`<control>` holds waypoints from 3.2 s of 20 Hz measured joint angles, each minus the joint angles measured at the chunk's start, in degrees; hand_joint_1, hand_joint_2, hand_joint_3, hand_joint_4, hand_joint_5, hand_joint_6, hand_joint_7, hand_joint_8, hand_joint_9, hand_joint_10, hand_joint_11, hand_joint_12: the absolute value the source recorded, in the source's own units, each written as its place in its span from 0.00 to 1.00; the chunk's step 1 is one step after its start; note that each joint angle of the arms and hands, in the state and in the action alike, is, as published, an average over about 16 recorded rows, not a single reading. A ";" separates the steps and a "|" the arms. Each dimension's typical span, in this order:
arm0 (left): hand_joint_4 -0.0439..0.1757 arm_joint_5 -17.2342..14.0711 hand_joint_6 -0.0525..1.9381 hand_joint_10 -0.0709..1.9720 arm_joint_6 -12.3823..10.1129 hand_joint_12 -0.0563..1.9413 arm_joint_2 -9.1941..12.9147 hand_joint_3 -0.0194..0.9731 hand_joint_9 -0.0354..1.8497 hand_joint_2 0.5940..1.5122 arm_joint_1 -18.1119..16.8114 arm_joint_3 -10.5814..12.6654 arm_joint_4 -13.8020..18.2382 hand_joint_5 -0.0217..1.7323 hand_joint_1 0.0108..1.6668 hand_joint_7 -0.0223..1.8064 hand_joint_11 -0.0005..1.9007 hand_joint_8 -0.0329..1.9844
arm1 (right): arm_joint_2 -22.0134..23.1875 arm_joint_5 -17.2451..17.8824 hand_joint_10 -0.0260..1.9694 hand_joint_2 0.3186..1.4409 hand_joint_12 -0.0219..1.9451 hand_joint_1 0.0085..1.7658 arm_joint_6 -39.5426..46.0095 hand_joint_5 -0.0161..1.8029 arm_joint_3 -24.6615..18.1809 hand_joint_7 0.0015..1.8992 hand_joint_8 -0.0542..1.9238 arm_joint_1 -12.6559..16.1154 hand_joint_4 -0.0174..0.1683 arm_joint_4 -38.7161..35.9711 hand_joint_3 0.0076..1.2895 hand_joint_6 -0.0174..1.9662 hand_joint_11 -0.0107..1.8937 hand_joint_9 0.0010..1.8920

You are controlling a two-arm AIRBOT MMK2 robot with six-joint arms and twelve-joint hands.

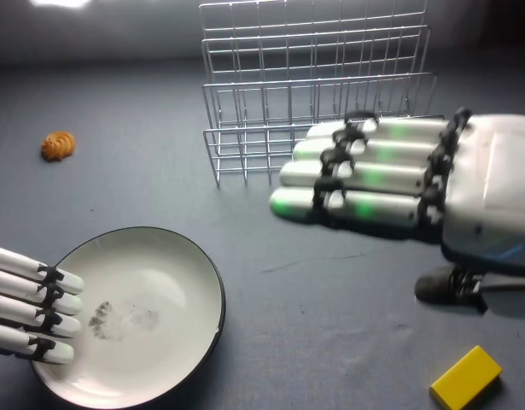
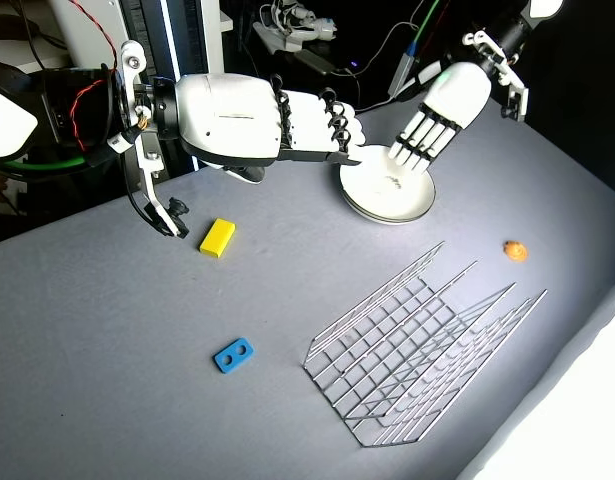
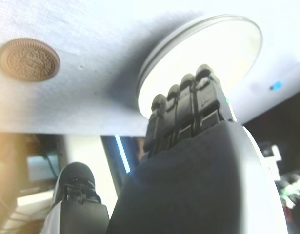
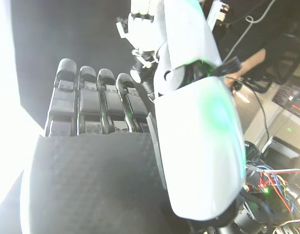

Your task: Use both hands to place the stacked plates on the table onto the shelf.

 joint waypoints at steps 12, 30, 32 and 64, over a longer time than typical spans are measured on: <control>0.17 5.55 0.02 0.04 -0.01 0.03 -1.27 0.04 0.03 0.53 4.43 -2.03 -4.55 0.03 0.00 0.02 0.01 0.01 | -3.93 -2.03 0.02 0.63 0.13 0.71 -6.80 0.03 -0.03 0.01 0.03 -0.32 0.12 -0.48 0.01 0.02 0.01 0.01; 0.19 14.31 0.02 0.04 0.00 0.03 -2.16 0.04 0.02 0.54 4.39 -11.28 -14.40 0.03 0.00 0.01 0.01 0.01 | -17.68 -12.37 0.02 0.64 0.16 0.69 -23.27 0.05 4.44 0.02 0.03 3.42 0.12 3.76 0.01 0.02 0.01 0.03; 0.19 14.97 0.02 0.04 0.00 0.03 -2.33 0.04 0.03 0.54 4.19 -11.66 -14.97 0.03 0.00 0.01 0.01 0.01 | -19.70 -13.86 0.02 0.64 0.18 0.69 -25.38 0.05 5.65 0.03 0.03 3.77 0.11 4.62 0.01 0.02 0.01 0.03; 0.20 16.28 0.03 0.04 0.01 0.03 -0.32 0.04 0.05 0.54 -0.85 -9.30 -22.33 0.07 0.00 0.04 0.01 0.02 | -35.20 -12.19 0.02 0.58 0.61 0.63 -33.78 0.47 19.42 0.50 0.40 5.60 0.19 9.11 0.01 0.45 0.38 0.62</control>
